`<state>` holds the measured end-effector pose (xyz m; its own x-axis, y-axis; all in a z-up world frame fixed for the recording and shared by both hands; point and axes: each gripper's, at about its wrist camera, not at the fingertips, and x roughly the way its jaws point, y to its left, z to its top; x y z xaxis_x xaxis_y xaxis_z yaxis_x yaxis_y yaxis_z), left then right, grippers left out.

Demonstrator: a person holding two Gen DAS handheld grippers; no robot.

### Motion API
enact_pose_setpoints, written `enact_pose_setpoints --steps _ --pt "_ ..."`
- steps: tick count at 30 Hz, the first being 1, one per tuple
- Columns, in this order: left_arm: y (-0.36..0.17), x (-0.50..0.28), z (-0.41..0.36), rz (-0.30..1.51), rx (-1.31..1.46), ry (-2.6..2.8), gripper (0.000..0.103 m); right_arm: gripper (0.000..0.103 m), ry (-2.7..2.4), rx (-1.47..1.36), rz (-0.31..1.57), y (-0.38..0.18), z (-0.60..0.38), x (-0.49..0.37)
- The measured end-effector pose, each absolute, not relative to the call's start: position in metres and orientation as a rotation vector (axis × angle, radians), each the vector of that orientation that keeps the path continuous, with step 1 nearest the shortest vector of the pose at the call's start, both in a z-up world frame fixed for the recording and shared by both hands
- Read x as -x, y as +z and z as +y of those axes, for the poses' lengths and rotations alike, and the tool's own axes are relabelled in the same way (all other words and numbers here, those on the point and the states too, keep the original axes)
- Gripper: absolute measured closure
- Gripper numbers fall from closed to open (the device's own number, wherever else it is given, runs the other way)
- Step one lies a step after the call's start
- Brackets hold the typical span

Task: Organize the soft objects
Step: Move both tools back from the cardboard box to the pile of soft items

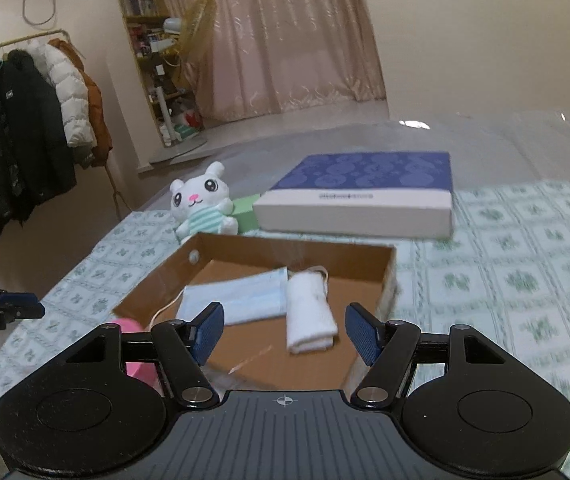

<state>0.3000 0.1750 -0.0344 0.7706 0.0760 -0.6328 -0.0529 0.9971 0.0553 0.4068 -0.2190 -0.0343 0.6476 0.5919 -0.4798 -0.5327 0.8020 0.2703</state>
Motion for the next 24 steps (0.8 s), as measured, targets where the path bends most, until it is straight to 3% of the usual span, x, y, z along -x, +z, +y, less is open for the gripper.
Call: enact_pose_setpoints --steps 24 --pt "-0.022 -0.142 0.174 0.699 0.153 0.234 0.059 0.036 0.601 -0.274 0.682 -0.027 -0.259 -0.258"
